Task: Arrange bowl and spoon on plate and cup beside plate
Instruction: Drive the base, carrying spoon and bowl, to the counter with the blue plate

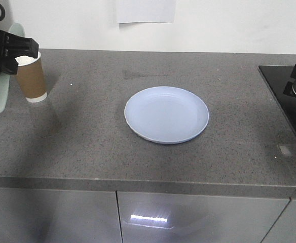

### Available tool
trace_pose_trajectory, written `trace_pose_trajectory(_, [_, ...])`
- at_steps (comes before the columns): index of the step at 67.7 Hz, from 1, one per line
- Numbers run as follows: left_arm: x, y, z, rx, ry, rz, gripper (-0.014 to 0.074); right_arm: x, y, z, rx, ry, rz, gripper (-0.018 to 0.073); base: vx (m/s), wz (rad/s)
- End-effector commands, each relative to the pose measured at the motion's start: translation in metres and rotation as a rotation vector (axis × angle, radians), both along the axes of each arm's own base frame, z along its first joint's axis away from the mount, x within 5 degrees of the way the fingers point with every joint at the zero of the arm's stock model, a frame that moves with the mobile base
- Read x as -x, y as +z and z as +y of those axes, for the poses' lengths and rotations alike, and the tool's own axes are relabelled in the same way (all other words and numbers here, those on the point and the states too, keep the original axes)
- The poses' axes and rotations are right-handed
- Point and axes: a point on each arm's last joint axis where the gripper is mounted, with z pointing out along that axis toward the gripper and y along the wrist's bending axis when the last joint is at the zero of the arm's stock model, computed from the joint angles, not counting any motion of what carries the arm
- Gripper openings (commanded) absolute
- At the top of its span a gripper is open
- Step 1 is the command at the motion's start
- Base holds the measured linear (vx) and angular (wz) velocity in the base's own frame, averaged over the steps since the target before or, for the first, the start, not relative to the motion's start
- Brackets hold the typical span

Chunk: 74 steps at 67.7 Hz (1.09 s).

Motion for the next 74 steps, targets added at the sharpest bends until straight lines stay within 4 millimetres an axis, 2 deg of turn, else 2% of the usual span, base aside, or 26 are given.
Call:
trace_pose_trajectory(1, [0.0066, 0.0177, 0.003, 0.02, -0.001, -0.094, -0.0006, 0.0002, 0.0148, -0.0009, 0.028, -0.01, -0.096, -0.0006, 0.13, -0.04])
trace_pose_trajectory(74, [0.0066, 0.0177, 0.003, 0.02, -0.001, -0.094, -0.0006, 0.0002, 0.0148, -0.0009, 0.028, -0.01, -0.096, -0.0006, 0.13, 0.0])
